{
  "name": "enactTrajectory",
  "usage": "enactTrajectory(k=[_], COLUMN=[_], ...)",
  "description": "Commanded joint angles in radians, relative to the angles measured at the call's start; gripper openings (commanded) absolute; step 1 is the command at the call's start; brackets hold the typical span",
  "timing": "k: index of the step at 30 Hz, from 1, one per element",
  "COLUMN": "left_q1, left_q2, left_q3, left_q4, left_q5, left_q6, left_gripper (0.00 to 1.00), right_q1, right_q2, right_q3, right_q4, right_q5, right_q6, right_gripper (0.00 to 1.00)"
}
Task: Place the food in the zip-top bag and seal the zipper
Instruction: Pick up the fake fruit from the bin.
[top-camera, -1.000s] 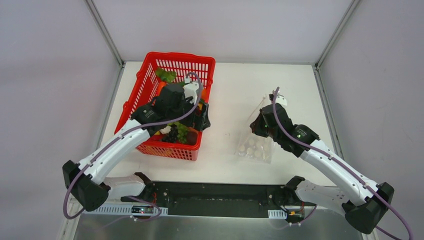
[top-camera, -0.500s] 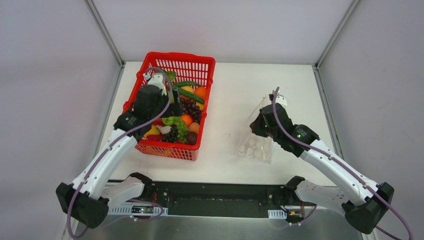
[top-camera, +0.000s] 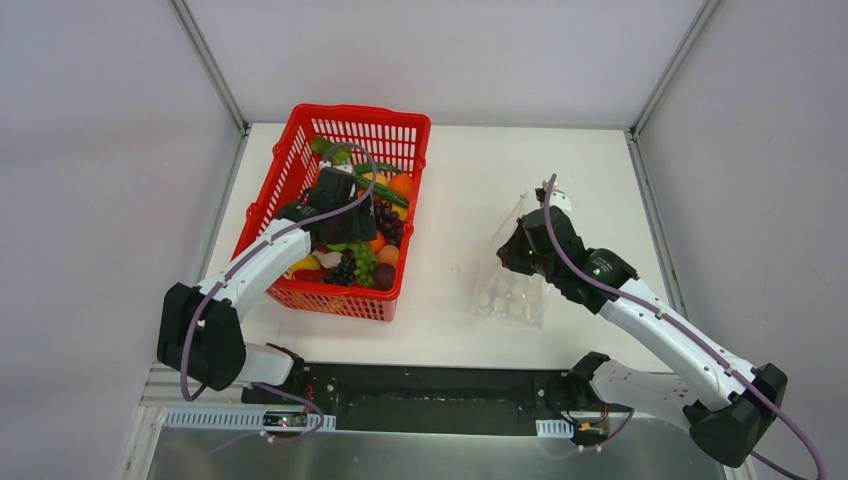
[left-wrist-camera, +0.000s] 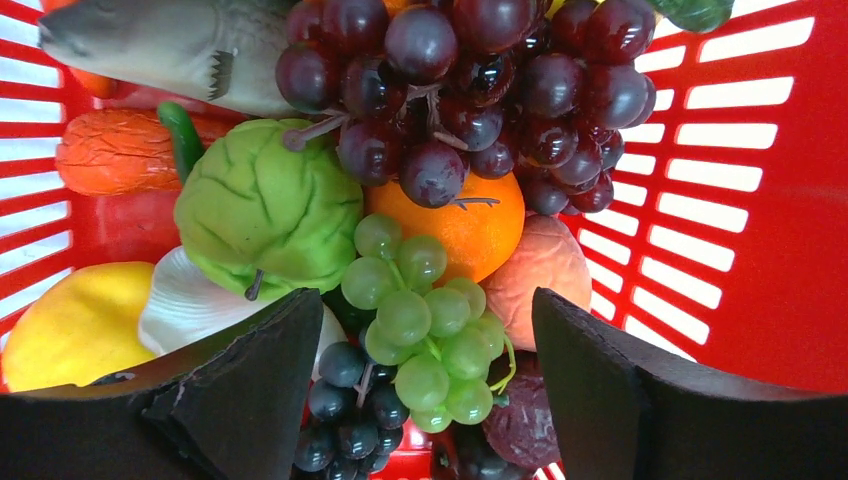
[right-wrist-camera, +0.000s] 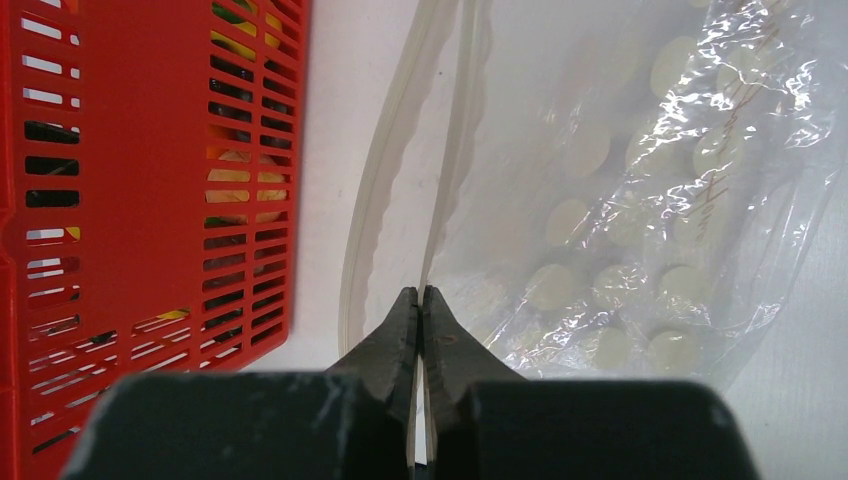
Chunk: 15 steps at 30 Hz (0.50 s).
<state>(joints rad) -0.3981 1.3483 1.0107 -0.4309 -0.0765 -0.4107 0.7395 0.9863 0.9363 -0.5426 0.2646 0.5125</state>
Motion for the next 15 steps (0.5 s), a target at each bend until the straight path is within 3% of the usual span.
enactTrajectory(k=[1, 9, 13, 15], left_q1=[0.005, 0.005, 0.004, 0.004], left_q2=[0.025, 0.064, 0.061, 0.059], left_q3=[0.0, -0.029, -0.044, -0.049], left_q4=[0.028, 0.042, 0.028, 0.021], left_q5=[0.052, 0.075, 0.068, 0.069], left_q6=[-0.034, -0.045, -0.042, -0.034], left_gripper=[0.75, 0.59, 0.62, 0.51], right_q1=[0.001, 0.001, 0.001, 0.001], right_q2=[-0.006, -0.008, -0.013, -0.013], right_q3=[0.01, 0.008, 0.005, 0.003], right_q4=[0.023, 0.023, 0.024, 0.027], right_q5=[-0.008, -0.013, -0.013, -0.015], right_q6=[0.0, -0.001, 0.001, 0.002], right_gripper=[0.0, 0.0, 0.0, 0.0])
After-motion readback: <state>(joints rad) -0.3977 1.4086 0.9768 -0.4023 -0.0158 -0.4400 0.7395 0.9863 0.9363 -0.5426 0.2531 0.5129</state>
